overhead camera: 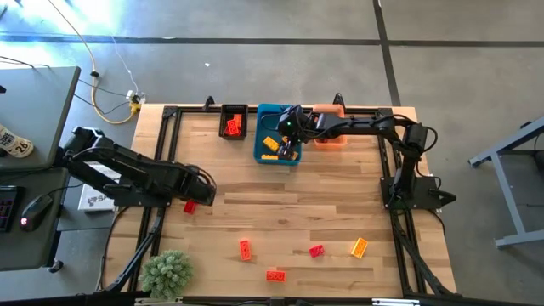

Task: Sort & place blocks by color
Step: Put the yellow game piece into the blue bin, then put the red game piece into the orange bin

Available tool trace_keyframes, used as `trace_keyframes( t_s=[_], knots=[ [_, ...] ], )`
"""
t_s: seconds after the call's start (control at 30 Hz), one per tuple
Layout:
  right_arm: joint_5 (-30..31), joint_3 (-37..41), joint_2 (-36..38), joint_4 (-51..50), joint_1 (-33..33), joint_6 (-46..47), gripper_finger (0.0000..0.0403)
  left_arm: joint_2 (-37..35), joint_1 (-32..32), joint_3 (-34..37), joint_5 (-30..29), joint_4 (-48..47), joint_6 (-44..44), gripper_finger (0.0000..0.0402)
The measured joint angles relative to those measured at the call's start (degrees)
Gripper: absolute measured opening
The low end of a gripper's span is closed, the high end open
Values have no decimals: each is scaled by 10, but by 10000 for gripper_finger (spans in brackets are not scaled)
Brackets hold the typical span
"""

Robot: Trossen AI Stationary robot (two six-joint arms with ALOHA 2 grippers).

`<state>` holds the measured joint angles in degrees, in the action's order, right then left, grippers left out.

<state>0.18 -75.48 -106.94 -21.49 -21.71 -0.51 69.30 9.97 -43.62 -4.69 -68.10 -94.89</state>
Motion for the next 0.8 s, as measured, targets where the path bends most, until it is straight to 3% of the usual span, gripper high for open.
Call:
trace_keyframes(
  t_s=[0.43, 0.8],
  knots=[
    [-8, 0, 0, 0, 0, 0, 229, 104, 37, 0, 30, 5, -32, 174],
    [-20, 0, 0, -2, 0, 0, 228, 110, 35, 45, 65, 58, -35, 174]
  ],
)
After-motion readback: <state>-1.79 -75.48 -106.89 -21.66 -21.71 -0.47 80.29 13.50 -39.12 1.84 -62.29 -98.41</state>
